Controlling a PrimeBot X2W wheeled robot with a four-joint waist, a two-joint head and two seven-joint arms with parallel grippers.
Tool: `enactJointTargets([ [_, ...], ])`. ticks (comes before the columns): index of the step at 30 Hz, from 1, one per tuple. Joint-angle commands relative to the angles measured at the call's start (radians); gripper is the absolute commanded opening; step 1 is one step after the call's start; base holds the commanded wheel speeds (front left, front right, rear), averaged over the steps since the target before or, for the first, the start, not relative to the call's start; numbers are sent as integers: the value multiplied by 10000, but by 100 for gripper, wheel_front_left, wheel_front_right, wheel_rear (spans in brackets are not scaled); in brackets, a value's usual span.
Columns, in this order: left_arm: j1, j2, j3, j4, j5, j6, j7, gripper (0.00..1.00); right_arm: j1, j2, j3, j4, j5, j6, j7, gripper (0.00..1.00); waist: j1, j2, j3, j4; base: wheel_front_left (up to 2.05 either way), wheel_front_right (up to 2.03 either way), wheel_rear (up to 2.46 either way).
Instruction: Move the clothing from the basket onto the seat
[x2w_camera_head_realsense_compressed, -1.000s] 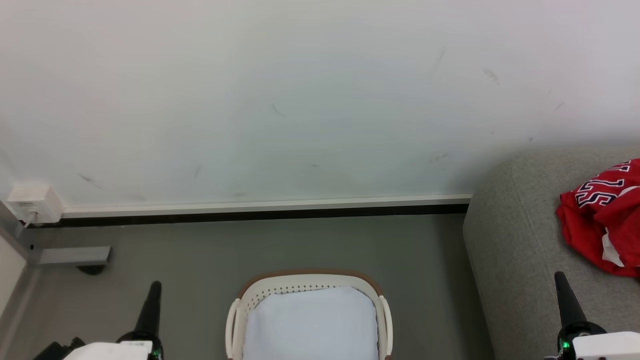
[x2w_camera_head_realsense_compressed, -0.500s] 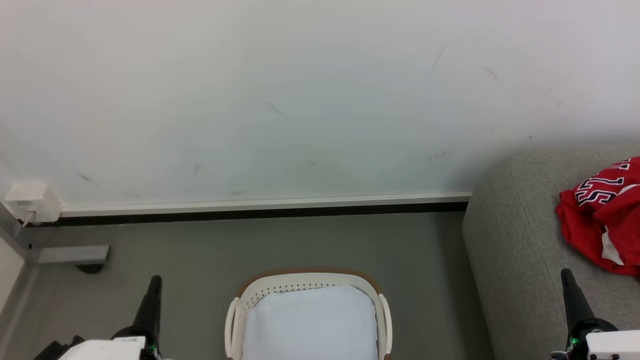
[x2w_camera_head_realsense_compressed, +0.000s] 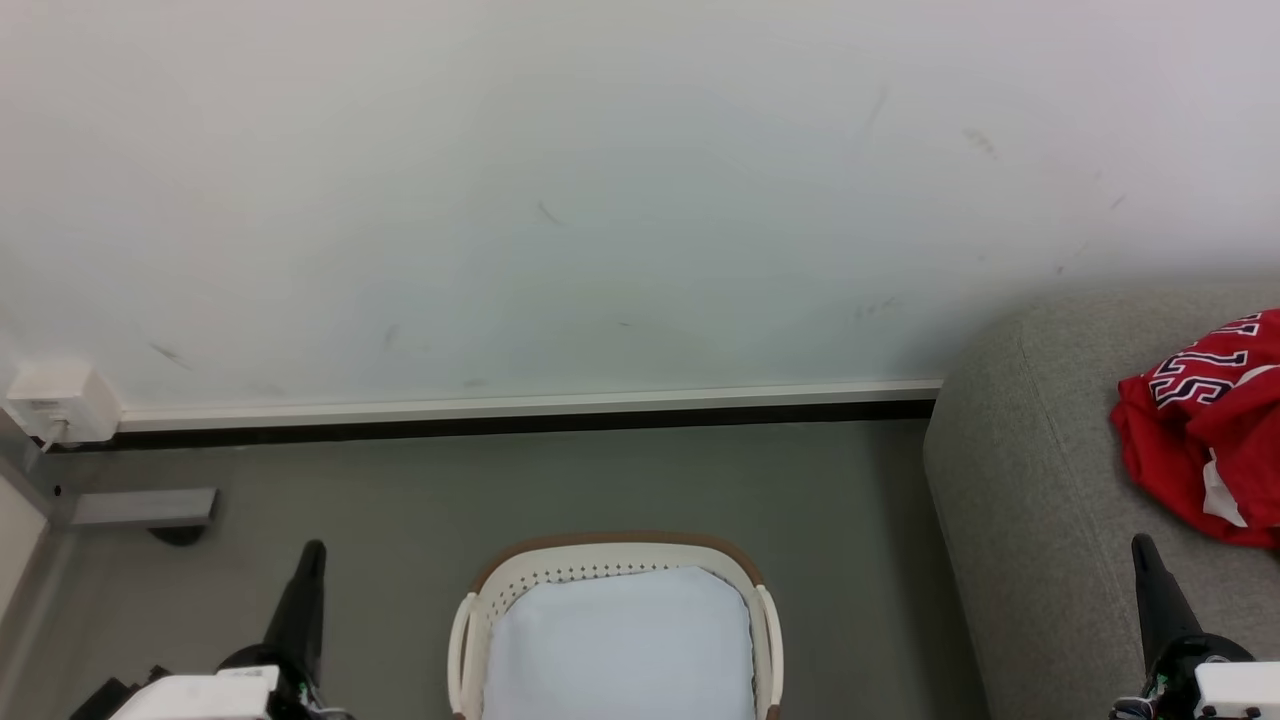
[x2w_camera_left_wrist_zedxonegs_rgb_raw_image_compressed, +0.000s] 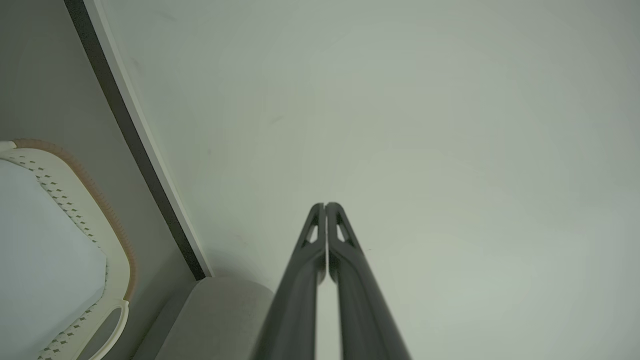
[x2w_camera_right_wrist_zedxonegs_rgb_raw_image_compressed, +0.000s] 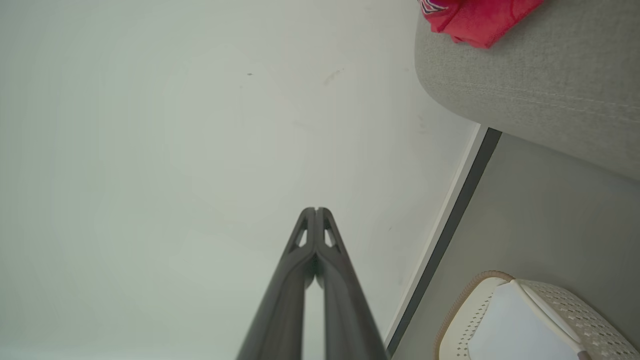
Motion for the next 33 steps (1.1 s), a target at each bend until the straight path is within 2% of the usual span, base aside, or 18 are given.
enactJointTargets([
  [1, -109, 24, 21, -51, -290, 10, 82, 0, -116, 9, -70, -76, 177, -19, 72, 0, 0, 0, 6, -2, 0, 0, 0],
  [9, -124, 18, 32, -115, -781, 11, 218, 0, -130, 22, -194, -95, 584, -21, 213, 0, 0, 0, 36, -16, 0, 0, 0],
  [33, -119, 18, 28, -113, -750, 11, 211, 0, -132, 47, -222, -85, 500, -21, 221, 0, 0, 0, 36, -16, 0, 0, 0],
])
